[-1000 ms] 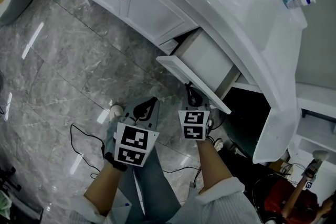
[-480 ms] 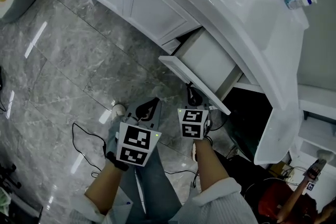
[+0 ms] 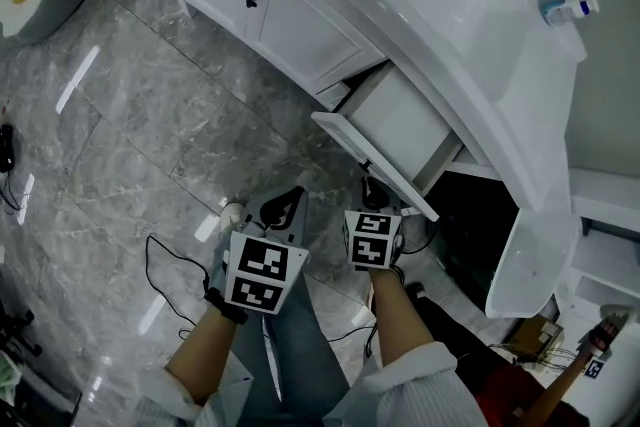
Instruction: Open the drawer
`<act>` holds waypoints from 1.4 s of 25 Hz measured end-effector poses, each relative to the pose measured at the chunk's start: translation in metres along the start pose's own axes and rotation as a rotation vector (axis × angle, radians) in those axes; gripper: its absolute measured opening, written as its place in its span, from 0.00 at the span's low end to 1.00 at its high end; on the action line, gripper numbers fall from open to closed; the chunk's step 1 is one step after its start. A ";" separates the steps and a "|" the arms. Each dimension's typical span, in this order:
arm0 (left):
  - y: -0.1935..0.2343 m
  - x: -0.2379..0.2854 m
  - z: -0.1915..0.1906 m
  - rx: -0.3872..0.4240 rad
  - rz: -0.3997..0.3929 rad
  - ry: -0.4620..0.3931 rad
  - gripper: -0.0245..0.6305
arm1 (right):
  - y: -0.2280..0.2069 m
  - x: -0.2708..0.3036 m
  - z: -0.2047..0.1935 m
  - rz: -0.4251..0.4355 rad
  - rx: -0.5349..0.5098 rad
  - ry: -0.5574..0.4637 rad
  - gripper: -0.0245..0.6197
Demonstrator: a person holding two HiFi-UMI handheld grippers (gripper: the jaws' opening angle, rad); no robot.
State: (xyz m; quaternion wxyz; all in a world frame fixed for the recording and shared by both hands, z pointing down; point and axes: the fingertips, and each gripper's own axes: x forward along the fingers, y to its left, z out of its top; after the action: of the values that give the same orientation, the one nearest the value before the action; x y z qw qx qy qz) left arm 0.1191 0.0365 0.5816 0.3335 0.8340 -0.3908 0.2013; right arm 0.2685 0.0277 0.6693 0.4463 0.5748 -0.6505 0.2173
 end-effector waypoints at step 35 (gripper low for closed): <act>-0.070 -0.131 0.173 0.076 0.026 -0.168 0.06 | 0.012 -0.244 0.194 0.255 0.340 -0.378 0.10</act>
State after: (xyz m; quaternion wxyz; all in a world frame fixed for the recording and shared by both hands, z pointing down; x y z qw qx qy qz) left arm 0.1068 0.0141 0.3551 0.2651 0.8547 -0.4205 0.1494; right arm 0.1787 0.0110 0.3714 0.1831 0.5853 -0.7435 0.2667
